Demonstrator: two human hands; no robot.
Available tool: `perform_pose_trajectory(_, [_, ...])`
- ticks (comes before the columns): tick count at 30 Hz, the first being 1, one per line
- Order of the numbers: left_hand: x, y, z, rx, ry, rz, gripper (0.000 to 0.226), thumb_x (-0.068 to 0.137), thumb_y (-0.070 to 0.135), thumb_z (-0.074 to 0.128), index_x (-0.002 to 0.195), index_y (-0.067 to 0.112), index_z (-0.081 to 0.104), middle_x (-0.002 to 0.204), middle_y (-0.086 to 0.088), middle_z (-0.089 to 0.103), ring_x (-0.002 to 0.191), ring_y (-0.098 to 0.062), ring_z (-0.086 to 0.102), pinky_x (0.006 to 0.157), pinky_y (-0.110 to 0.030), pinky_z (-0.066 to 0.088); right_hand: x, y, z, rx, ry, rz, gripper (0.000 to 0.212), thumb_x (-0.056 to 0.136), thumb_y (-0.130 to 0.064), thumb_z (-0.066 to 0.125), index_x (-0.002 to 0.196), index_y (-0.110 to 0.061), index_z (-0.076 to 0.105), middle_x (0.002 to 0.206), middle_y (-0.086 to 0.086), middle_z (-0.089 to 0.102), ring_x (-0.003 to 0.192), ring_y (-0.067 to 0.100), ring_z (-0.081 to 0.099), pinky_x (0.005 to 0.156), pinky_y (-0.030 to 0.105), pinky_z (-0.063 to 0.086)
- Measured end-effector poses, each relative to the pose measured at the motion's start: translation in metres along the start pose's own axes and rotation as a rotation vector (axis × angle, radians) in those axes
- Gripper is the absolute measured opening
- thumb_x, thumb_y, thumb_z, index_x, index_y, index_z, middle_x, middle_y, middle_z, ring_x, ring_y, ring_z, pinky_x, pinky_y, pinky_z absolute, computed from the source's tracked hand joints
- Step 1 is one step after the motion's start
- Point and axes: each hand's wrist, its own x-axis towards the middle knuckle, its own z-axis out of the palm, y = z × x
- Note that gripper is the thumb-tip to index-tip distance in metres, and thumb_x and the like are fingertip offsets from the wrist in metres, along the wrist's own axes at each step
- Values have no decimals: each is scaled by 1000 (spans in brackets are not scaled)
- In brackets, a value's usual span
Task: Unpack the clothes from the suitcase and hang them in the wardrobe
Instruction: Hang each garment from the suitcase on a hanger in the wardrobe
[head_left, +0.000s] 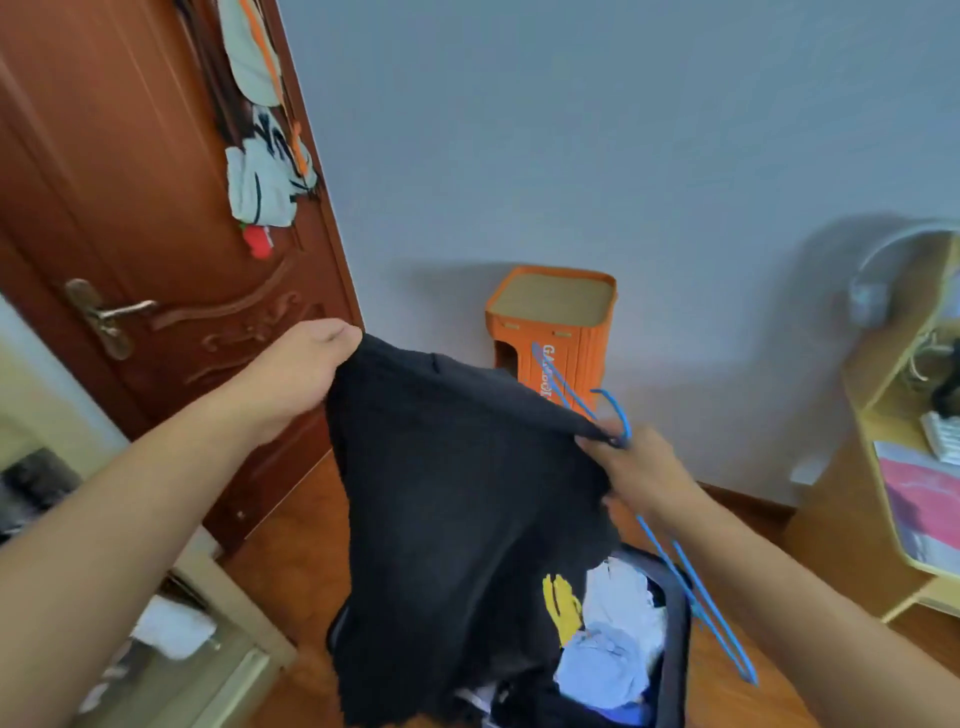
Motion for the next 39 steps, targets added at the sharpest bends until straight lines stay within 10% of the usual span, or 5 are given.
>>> perform_pose_trajectory(7, [-14,9,52,94,320,-61,23,102,35,58,123,27,60,112,-5,55,99,-27,59,92,-39,49,-8,-113,-34,214,-210,-9,19,101,-7,49,108,-12,66,60,0,48,35,7,36,44,26,51])
perform_pose_trajectory(15, [-148,-21,169,-152,-34,80,98,74,38,87,149,57,26,148,33,40,138,5,41,111,-29,38,25,-137,-38,359,-246,228,16,104,-6,45,90,-12,50,56,-1,32,44,9,17,53,32,61])
perform_pose_trajectory(22, [-105,5,149,-491,339,-203,18,105,16,56,101,14,73,87,-3,71,59,-13,62,56,-29,53,47,-137,-96,41,-205,78,4,102,-10,52,103,-14,51,66,3,31,32,7,26,43,23,53])
perform_pose_trajectory(32, [-59,126,112,-475,78,-220,14,103,23,56,103,12,65,80,-6,68,63,-20,61,61,-32,56,33,-99,-134,-99,-14,-176,33,84,-28,79,113,-18,68,111,5,70,100,15,66,59,25,55])
perform_pose_trajectory(39, [-63,145,125,-368,22,-36,17,104,29,58,106,16,69,92,-1,71,82,-14,67,69,-28,50,-10,-99,-57,-193,-144,-474,21,83,-32,71,94,-14,71,77,19,67,63,31,68,51,50,58])
